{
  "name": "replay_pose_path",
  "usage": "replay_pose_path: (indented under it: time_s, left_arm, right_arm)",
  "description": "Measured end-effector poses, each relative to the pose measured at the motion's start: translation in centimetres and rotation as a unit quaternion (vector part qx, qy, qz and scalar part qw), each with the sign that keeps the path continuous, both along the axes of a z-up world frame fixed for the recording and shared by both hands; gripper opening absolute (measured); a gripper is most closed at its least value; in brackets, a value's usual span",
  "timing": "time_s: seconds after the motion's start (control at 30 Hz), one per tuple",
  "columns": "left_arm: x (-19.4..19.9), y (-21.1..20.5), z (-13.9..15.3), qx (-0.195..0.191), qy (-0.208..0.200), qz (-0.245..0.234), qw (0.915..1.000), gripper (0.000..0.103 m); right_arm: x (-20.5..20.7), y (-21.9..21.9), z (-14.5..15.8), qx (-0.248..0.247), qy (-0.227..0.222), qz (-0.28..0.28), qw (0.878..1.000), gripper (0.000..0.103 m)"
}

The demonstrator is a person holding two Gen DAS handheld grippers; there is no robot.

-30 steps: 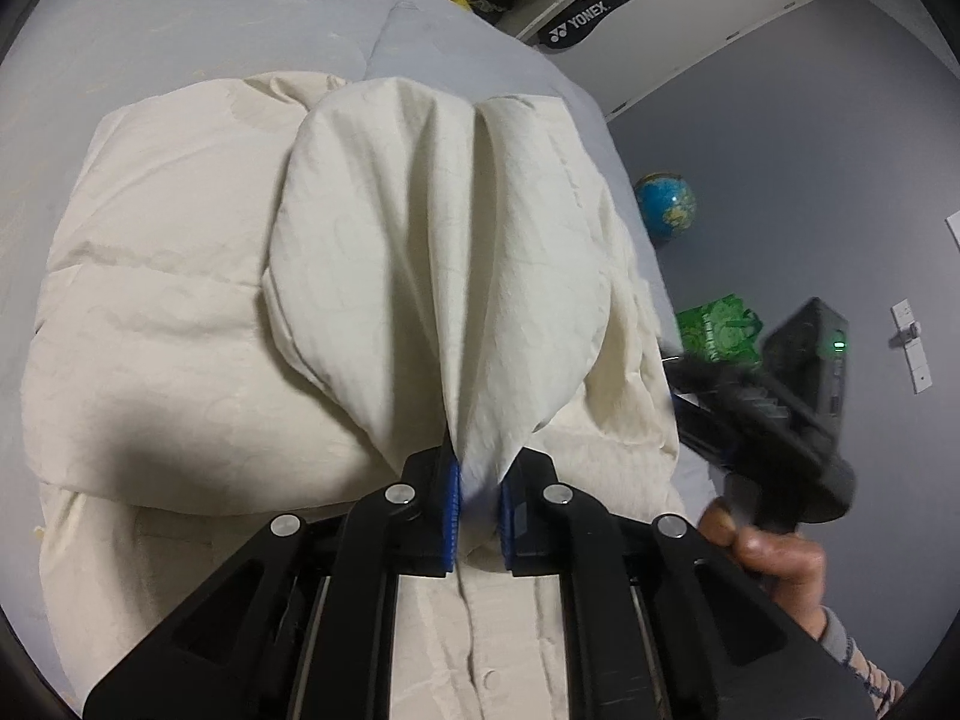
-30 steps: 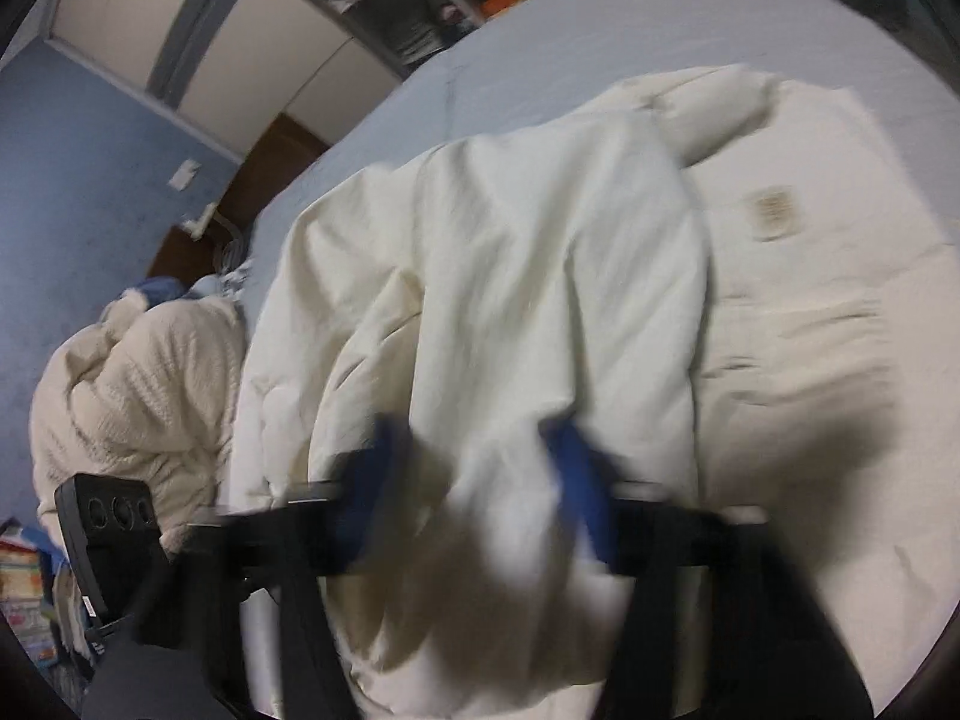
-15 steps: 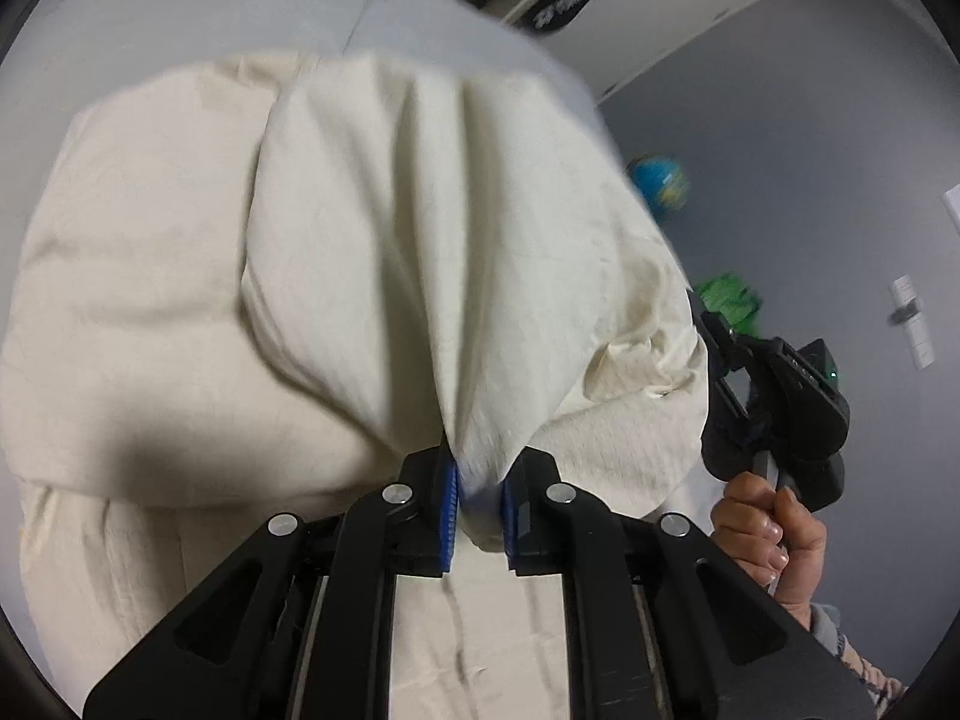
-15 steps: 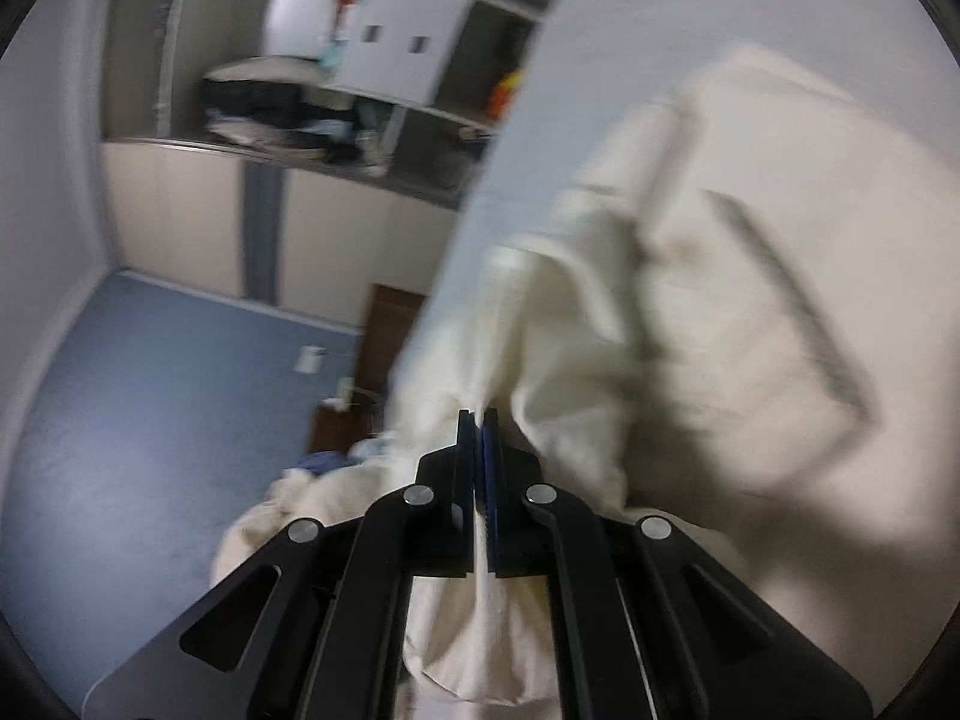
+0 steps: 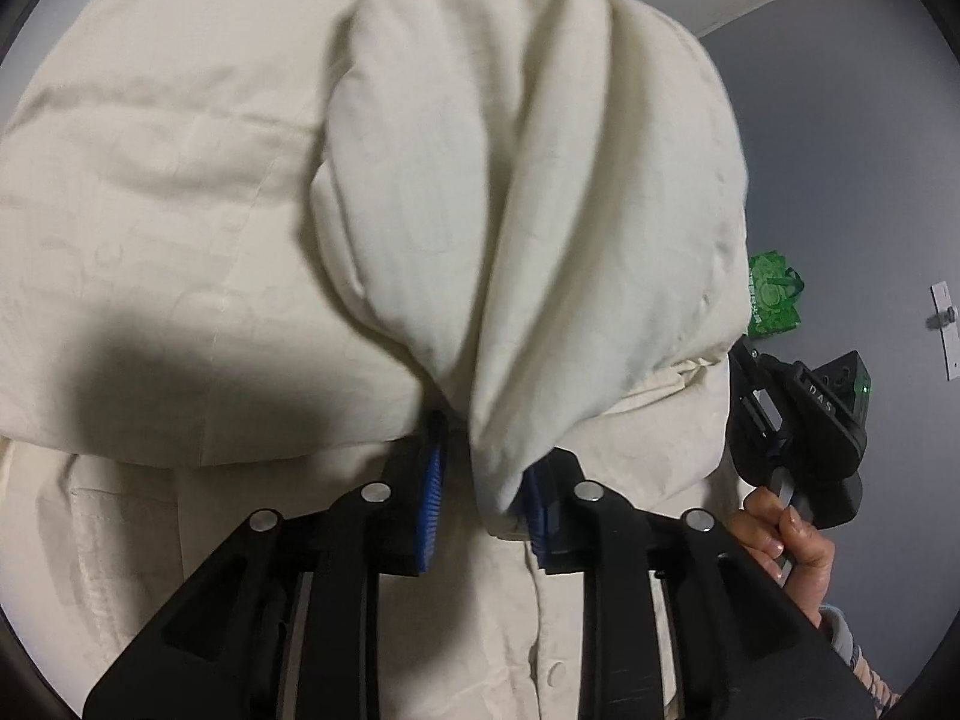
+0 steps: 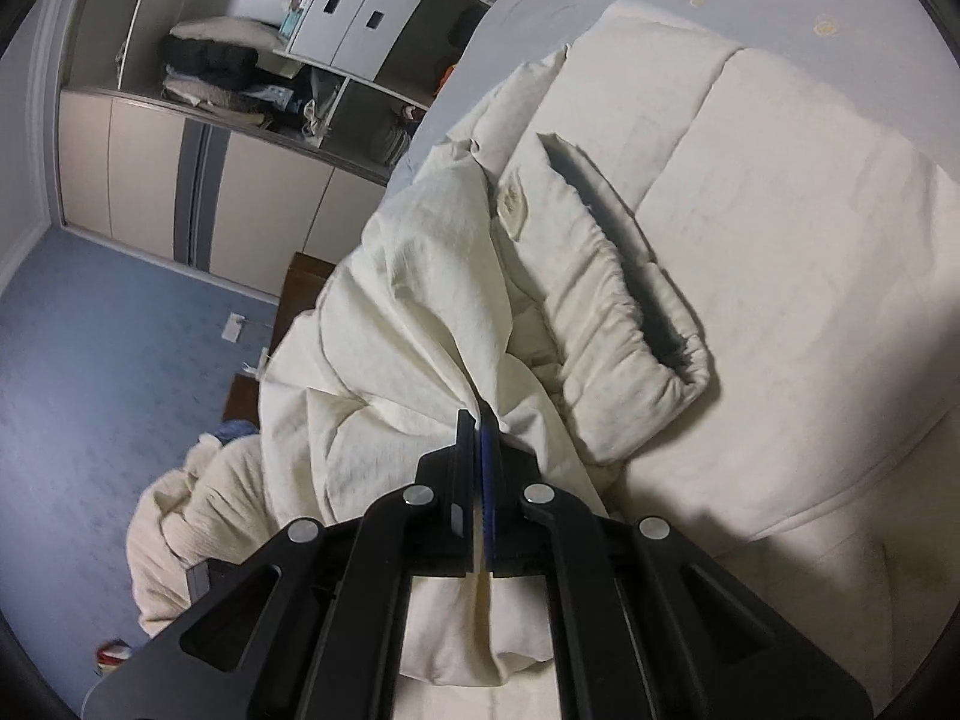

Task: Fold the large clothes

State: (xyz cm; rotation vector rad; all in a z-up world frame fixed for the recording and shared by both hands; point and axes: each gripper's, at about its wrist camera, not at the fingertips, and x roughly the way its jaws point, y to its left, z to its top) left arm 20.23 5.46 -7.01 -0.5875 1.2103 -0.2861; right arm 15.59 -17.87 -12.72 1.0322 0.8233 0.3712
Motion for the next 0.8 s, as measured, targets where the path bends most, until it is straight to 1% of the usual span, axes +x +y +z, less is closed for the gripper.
replay_pose_path:
  time_s: [0.07, 0.17, 0.2, 0.23, 0.3, 0.37, 0.4, 0.47, 0.53, 0.6, 0.63, 0.7, 0.8]
  left_arm:
    - [0.1, -0.2, -0.3, 0.006, 0.001, -0.003, 1.0, 0.028]
    - [0.3, -0.1, -0.1, 0.007, 0.001, -0.002, 1.0, 0.03]
    - [0.3, 0.0, 0.2, 0.003, 0.001, 0.002, 1.0, 0.031]
    - [0.1, 0.0, 0.4, 0.003, -0.001, 0.003, 1.0, 0.031]
    - [0.2, -0.1, 1.5, 0.017, -0.012, 0.0, 0.9998, 0.038]
    - [0.2, -0.2, 2.5, 0.026, -0.024, -0.001, 0.9994, 0.04]
    - [0.2, -0.3, 3.0, 0.03, -0.03, -0.002, 0.9991, 0.04]
    - [0.0, -0.7, 3.9, 0.051, -0.041, -0.006, 0.9978, 0.04]
    - [-0.3, -1.0, 4.7, 0.079, -0.052, -0.013, 0.9954, 0.042]
    - [-0.6, -1.5, 5.4, 0.103, -0.061, -0.018, 0.9926, 0.05]
    - [-0.8, -2.0, 5.6, 0.113, -0.065, -0.019, 0.9913, 0.053]
    - [-1.5, -1.9, 6.6, 0.14, -0.081, -0.026, 0.9865, 0.063]
    - [-2.7, -2.7, 7.5, 0.176, -0.101, -0.034, 0.9786, 0.071]
  right_arm:
    - [0.2, 0.3, -0.1, -0.014, -0.003, 0.005, 1.0, 0.0]
    - [0.9, 1.0, 1.5, -0.059, -0.017, 0.025, 0.998, 0.001]
    - [0.8, 1.1, 2.0, -0.067, -0.023, 0.031, 0.997, 0.004]
    - [0.8, 1.2, 2.6, -0.079, -0.029, 0.036, 0.996, 0.004]
    - [0.4, 1.4, 3.9, -0.104, -0.043, 0.045, 0.993, 0.008]
    - [-0.3, 1.3, 5.1, -0.125, -0.056, 0.049, 0.989, 0.011]
    - [-0.8, 1.2, 5.7, -0.133, -0.063, 0.048, 0.988, 0.016]
    - [-1.7, 1.2, 6.7, -0.145, -0.077, 0.052, 0.985, 0.023]
    - [-2.7, 1.4, 7.7, -0.169, -0.091, 0.062, 0.979, 0.024]
    - [-3.6, 1.3, 8.3, -0.194, -0.094, 0.073, 0.974, 0.026]
    - [-3.9, 1.2, 8.6, -0.199, -0.09, 0.079, 0.973, 0.028]
    - [-4.5, 0.8, 9.0, -0.212, -0.078, 0.09, 0.97, 0.04]
    - [-5.6, -0.2, 10.0, -0.218, -0.072, 0.106, 0.967, 0.048]
